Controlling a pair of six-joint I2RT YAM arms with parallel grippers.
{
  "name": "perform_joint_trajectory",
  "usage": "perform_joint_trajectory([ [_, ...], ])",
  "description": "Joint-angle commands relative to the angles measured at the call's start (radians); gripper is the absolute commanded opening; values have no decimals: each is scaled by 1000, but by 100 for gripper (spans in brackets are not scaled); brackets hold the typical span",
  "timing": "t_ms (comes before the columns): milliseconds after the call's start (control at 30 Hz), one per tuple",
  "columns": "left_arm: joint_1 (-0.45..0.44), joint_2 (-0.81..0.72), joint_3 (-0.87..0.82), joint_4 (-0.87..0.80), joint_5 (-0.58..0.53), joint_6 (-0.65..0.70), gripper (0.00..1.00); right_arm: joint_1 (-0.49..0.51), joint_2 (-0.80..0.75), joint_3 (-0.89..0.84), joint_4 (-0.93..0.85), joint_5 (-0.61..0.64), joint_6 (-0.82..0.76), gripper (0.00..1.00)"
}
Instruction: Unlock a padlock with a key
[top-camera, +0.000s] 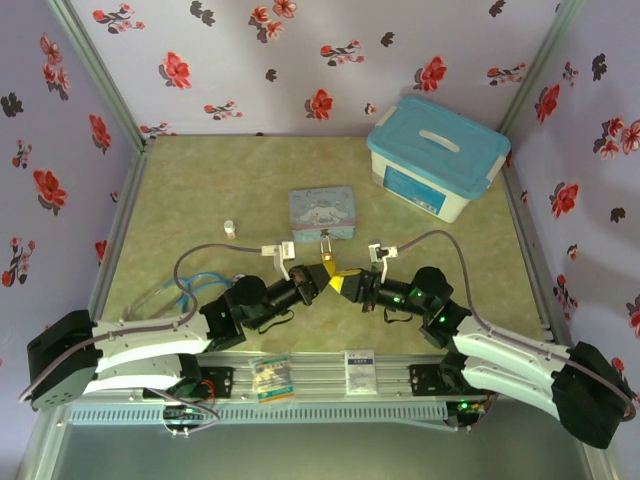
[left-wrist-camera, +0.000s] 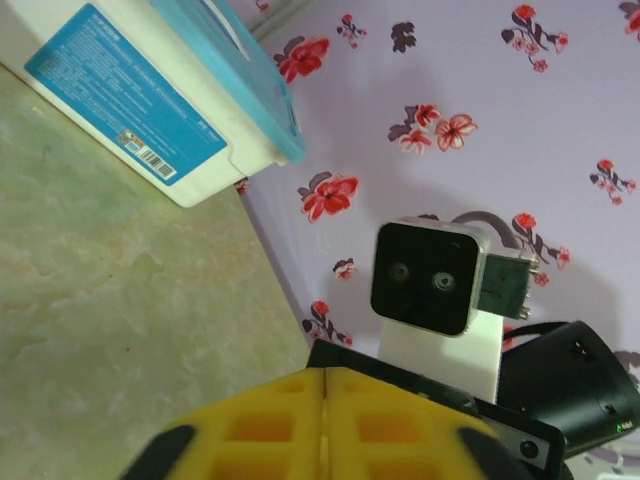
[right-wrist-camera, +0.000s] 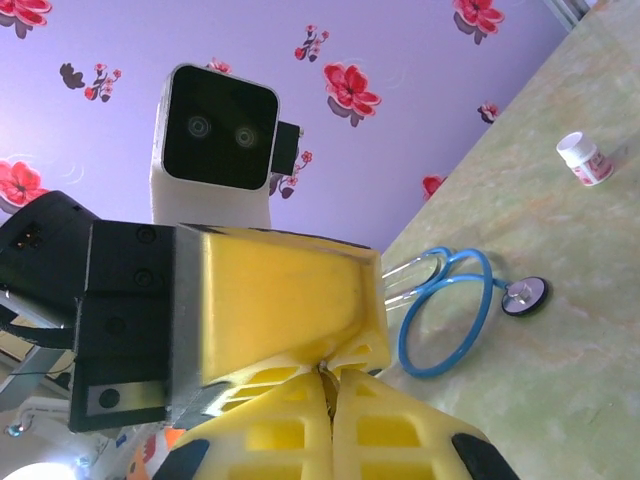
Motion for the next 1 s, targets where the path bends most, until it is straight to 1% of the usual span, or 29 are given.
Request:
perform_joint_trajectory([
  [0,-5,-8,-7,45,-5,-2,1,-7,3,10,-4,22,-11,0],
  [100,-5,-16,-7,-2,-5,-4,0,-8,4,20,-27,24,-16,0],
  [133,-5,-22,-9,-12,-7,-4,0,-8,4,23,-34,24,-19,6],
  [167,-5,-34,-12,-25,-17,-3,0,-9,2,23,-35,26,-15,23],
  [200,-5,-47,-16,-31,-24,0,0,-14,-2,17,-30,29,-11,37],
  [233,-5,-57,-18,-31,-26,3,0,-18,-6,10,-14,26,-4,40],
  [300,-5,-75,-19,-32,-26,8,0,-31,-6,0,25,11,16,42],
  [500,-5,-69,-25,0,-25,4,0,-36,67,-1,178,-44,75,39],
  [667,-5,-59,-26,5,-22,-1,0,-36,126,-18,319,-58,131,37],
  [800,-5,-60,-27,6,-23,-1,0,-35,170,-18,370,-72,151,39],
  [833,-5,-65,-29,6,-25,0,0,-36,172,-20,364,-69,148,41],
  [867,-3,-76,-31,2,-27,3,0,-36,164,-24,338,-60,141,49],
  [900,-2,-91,-32,-9,-33,5,0,-43,148,-31,301,-47,126,60],
  [933,-2,-103,-29,-26,-34,9,0,-46,132,-43,284,-33,113,62],
  [967,-1,-115,-27,-47,-38,13,0,-46,112,-54,280,-21,102,63],
])
